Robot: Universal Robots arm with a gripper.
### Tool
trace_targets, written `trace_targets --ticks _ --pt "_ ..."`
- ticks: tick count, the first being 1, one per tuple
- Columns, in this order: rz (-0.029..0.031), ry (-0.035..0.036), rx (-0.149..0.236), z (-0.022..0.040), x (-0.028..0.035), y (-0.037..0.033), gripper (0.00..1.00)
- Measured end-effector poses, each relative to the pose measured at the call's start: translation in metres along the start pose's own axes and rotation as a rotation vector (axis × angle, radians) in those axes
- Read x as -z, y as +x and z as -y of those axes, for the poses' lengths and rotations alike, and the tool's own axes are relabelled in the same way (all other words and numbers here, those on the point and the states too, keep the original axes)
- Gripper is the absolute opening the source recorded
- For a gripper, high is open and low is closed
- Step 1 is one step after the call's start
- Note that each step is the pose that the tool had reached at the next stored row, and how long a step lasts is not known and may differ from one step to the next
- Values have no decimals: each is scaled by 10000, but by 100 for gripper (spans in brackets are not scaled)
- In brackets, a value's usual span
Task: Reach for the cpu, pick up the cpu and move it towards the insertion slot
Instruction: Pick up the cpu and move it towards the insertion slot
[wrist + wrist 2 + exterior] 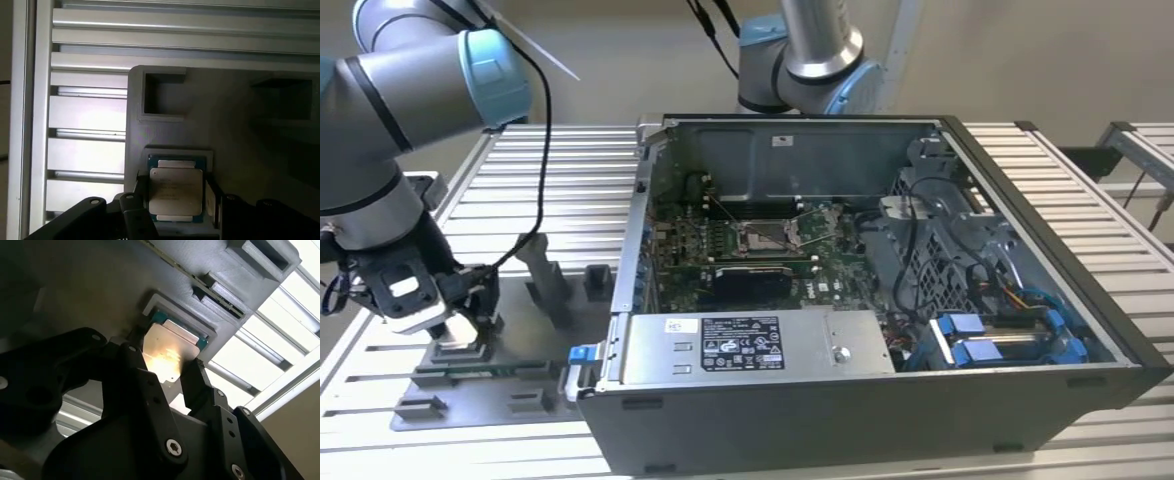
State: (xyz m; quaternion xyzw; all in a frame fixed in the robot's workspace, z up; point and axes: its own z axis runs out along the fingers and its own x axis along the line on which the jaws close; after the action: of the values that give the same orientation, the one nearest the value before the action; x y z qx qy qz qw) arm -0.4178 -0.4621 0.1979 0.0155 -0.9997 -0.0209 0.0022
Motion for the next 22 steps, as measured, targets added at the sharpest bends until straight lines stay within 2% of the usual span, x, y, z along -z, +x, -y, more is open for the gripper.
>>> trace_targets --ticks 18,22 --pt "-1 1 0 -18 426 3 0" --pt "-2 -2 0 -20 503 3 0"
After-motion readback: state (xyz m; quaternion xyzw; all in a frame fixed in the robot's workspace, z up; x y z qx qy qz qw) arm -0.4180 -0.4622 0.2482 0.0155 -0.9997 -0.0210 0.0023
